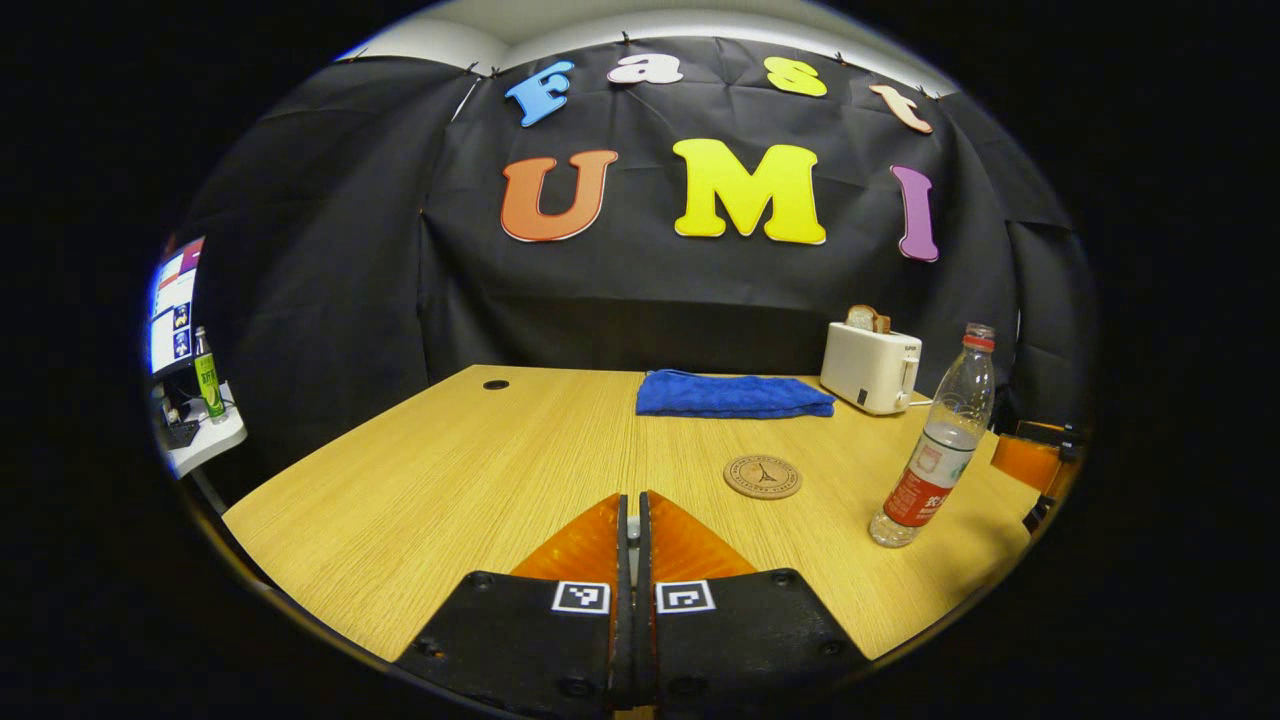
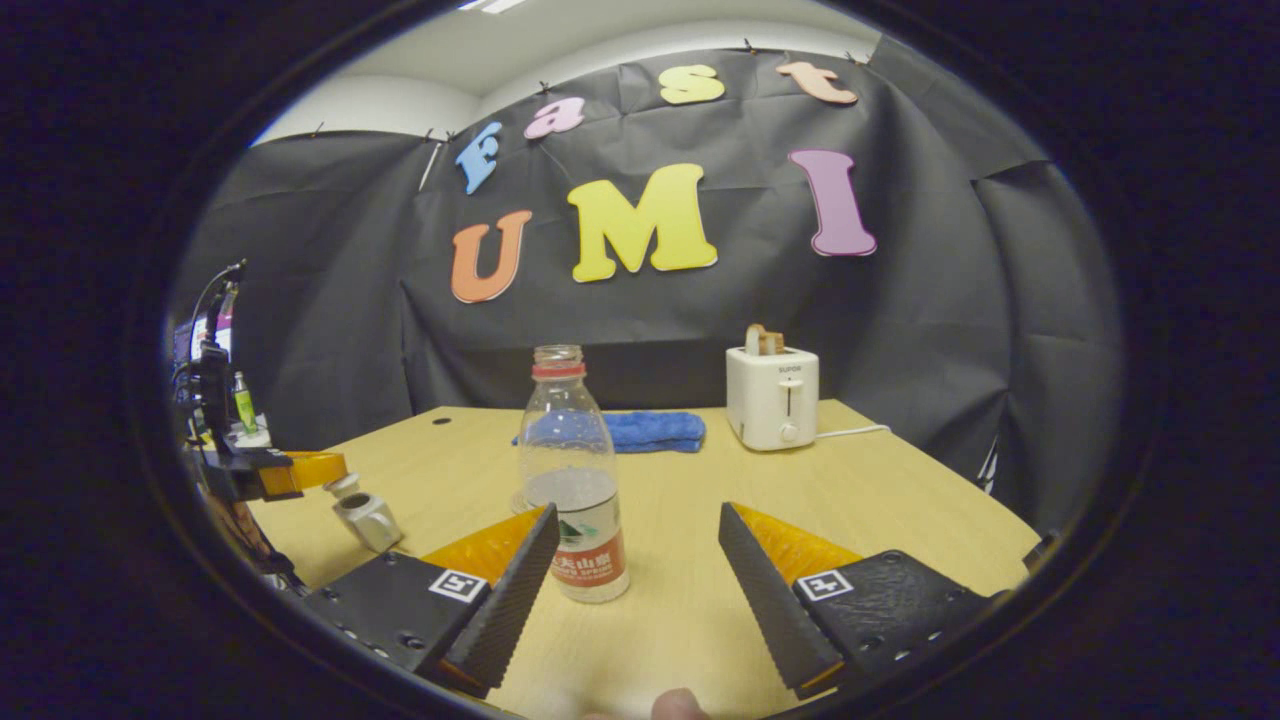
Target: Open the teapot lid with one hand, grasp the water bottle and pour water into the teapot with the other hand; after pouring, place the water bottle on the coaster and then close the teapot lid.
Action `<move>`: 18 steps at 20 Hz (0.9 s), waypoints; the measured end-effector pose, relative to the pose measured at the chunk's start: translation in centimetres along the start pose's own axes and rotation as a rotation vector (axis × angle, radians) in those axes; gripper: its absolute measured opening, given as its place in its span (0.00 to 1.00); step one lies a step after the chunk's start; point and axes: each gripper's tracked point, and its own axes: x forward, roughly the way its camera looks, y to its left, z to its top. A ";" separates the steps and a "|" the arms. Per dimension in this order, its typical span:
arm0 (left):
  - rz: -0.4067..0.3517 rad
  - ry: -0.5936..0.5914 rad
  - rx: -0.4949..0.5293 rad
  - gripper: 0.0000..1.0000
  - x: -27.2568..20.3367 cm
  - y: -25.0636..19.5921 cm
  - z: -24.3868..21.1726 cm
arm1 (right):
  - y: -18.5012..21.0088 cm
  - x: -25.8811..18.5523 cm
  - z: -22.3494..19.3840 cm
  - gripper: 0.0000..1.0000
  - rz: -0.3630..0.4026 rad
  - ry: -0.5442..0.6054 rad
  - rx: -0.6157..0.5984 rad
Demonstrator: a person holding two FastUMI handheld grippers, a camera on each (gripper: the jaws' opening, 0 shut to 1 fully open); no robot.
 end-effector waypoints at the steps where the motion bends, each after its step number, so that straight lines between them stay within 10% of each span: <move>1: -0.007 -0.008 0.002 0.03 -0.3 -0.1 0.4 | 0.3 0.2 -0.1 0.96 0.007 0.002 -0.008; 14: -0.008 -0.084 -0.015 0.03 -3.7 2.0 2.7 | 4.1 7.0 -2.5 0.96 0.074 0.096 -0.005; 18: -0.007 -0.077 -0.020 0.03 -4.0 2.6 2.0 | 4.3 7.3 -2.3 0.75 0.055 0.099 -0.030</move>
